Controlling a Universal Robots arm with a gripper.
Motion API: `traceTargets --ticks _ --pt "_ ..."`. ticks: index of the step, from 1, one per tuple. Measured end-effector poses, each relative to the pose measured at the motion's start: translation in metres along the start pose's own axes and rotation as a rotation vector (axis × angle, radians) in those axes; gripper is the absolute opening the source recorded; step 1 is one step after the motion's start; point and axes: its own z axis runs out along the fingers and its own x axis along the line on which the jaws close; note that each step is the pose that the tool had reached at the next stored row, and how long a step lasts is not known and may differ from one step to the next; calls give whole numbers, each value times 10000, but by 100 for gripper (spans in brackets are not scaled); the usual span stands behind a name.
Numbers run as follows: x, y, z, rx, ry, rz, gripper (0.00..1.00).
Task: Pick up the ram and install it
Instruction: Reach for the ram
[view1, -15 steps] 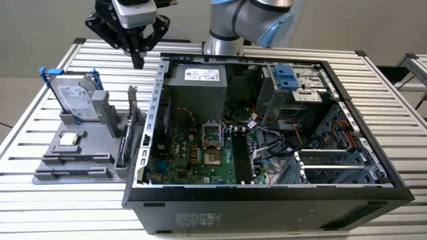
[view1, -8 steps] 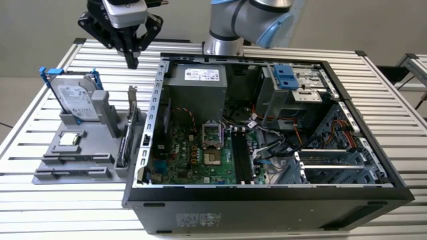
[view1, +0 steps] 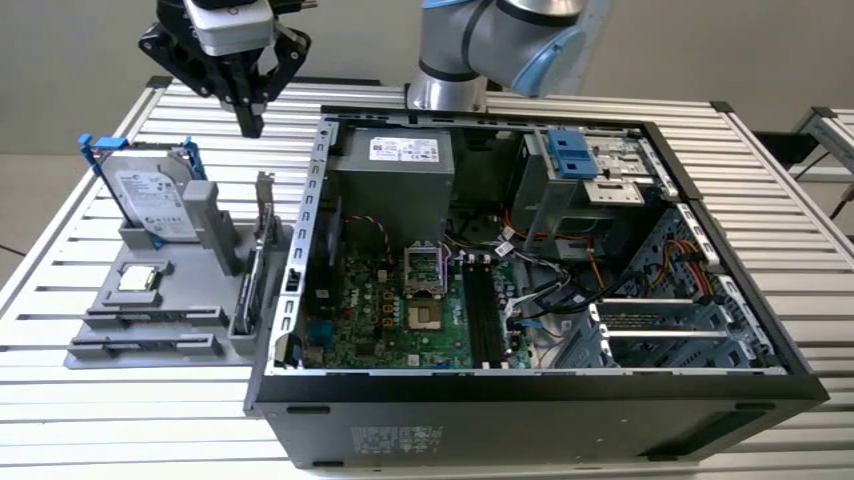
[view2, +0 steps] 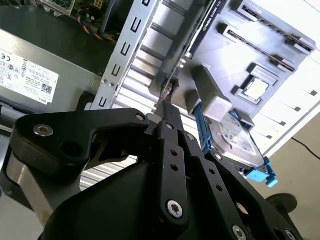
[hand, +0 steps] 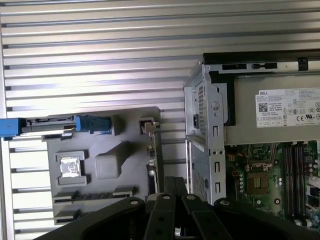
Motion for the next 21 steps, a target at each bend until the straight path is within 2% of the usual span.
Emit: traceTargets --ticks 14,21 --pt "202 -15 -4 0 0 0 0" --pt "274 -20 -6 0 0 -1 0"
